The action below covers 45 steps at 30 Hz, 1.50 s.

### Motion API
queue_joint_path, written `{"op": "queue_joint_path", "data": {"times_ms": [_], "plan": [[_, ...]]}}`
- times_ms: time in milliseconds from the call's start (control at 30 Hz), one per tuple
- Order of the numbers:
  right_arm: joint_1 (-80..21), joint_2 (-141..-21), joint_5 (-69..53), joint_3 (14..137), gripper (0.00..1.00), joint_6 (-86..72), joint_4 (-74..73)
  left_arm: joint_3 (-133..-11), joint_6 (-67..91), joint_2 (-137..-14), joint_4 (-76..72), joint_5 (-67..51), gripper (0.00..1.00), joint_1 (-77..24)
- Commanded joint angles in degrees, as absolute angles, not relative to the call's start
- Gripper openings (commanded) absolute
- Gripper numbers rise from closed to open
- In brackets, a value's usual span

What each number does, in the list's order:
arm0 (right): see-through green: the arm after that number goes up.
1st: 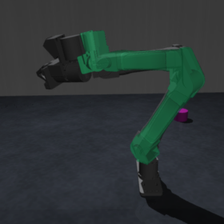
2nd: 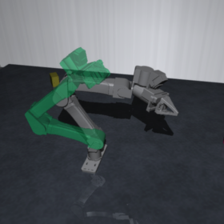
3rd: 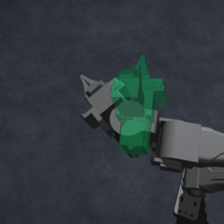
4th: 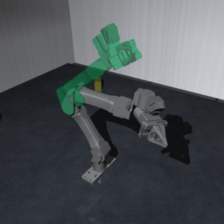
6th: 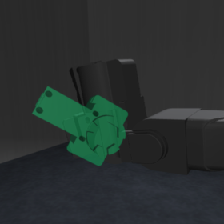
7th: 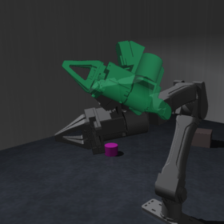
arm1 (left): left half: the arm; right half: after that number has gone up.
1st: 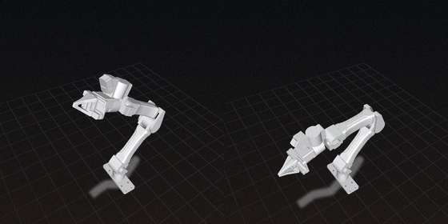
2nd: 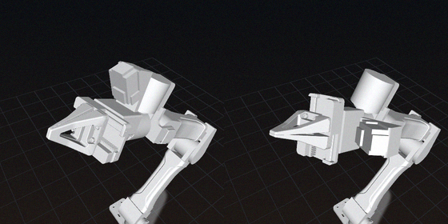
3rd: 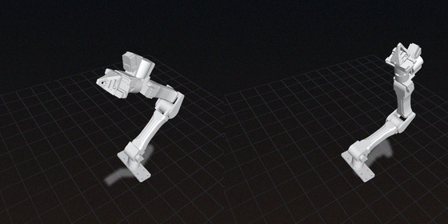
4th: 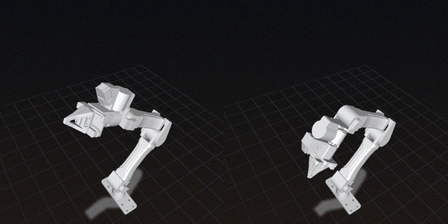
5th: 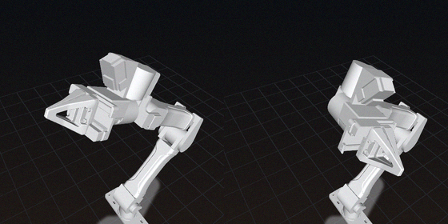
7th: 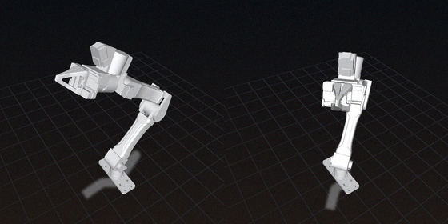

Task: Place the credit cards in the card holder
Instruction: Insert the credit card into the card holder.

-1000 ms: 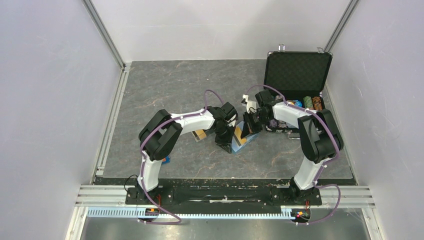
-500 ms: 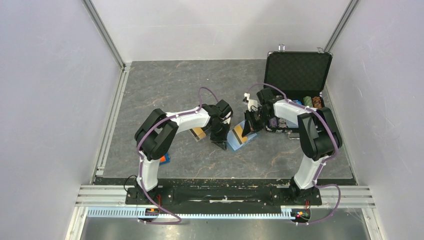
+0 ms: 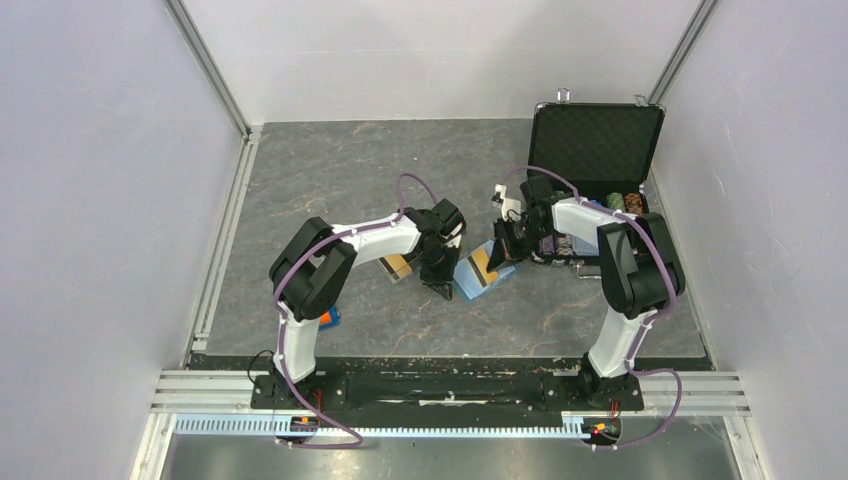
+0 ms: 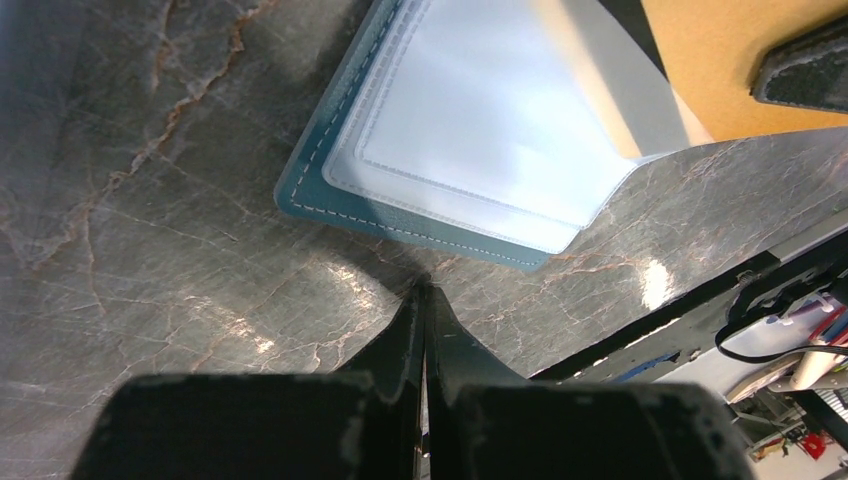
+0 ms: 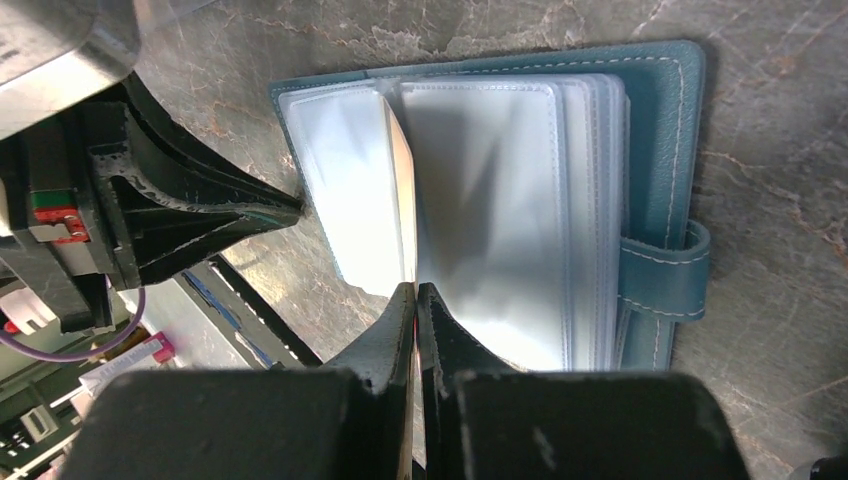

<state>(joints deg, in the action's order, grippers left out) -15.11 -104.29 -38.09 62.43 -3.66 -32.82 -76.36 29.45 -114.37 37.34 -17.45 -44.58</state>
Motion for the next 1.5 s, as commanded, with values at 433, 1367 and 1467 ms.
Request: {"op": "queue_joint_path", "data": {"times_ms": [433,1367,1467], "plan": [[-14.61,-109.06,-43.04,62.89,0.0,-0.5,-38.32,-79.83,25.71,-118.23,38.44,-13.03,0.02,-44.03],[-20.36,-104.88,-44.09,54.11,0.0,-10.39,-26.04,-83.86,26.27,-120.81,40.78,-12.72,0.02,-44.17],[-21.74,-102.73,-43.02,50.99,0.01,-15.27,-19.13,-83.52,26.91,-120.38,40.8,-13.18,0.02,-44.27]]}}
